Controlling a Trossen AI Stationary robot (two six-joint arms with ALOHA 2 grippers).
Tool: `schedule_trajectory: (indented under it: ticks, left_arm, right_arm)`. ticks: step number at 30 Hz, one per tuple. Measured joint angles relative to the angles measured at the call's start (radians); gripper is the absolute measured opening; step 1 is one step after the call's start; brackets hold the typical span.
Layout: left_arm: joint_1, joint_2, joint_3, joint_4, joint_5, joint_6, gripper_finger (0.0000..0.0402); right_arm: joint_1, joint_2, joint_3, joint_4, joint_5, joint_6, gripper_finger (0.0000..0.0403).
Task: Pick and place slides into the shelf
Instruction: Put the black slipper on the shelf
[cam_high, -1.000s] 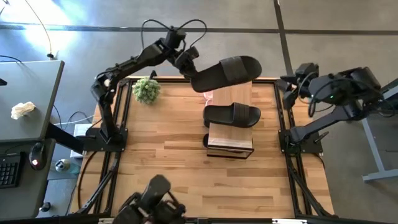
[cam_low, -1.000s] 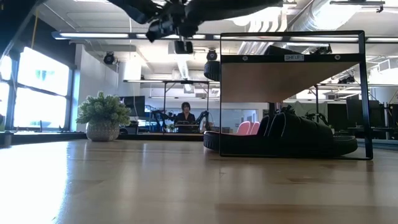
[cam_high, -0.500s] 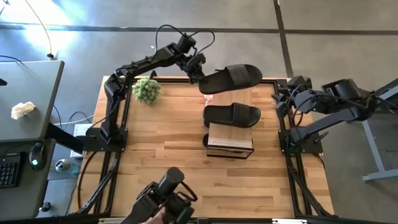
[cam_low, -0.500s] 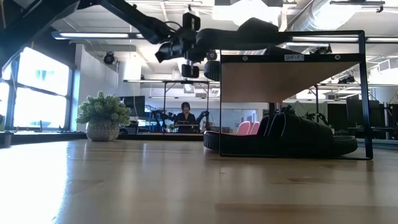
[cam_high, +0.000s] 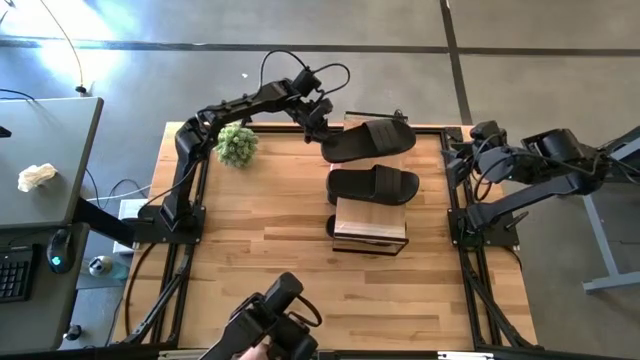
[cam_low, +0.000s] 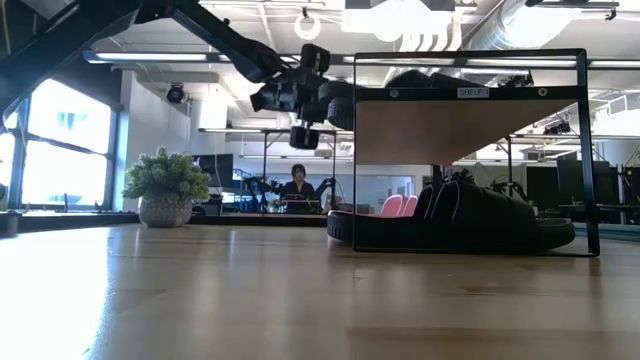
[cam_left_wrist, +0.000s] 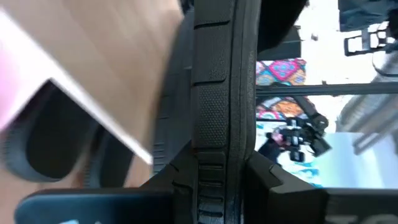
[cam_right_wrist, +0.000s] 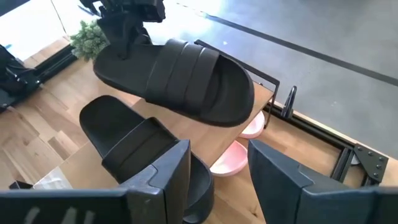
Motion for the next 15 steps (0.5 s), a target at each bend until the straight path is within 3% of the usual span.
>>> schedule_trajectory:
  ticks: [6, 15]
  left_arm:
    - [0.008, 0.000, 0.000, -0.047, -0.121, 0.077, 0.0054]
    - [0.007, 0.000, 0.000, -0.110, -0.172, 0.143, 0.0054]
  right_arm:
    - [0.000, 0.000, 0.000, 0.000, 0.007, -0.003, 0.0149]
    - [0.000, 0.000, 0.000, 0.000, 0.006, -0.001, 0.0149]
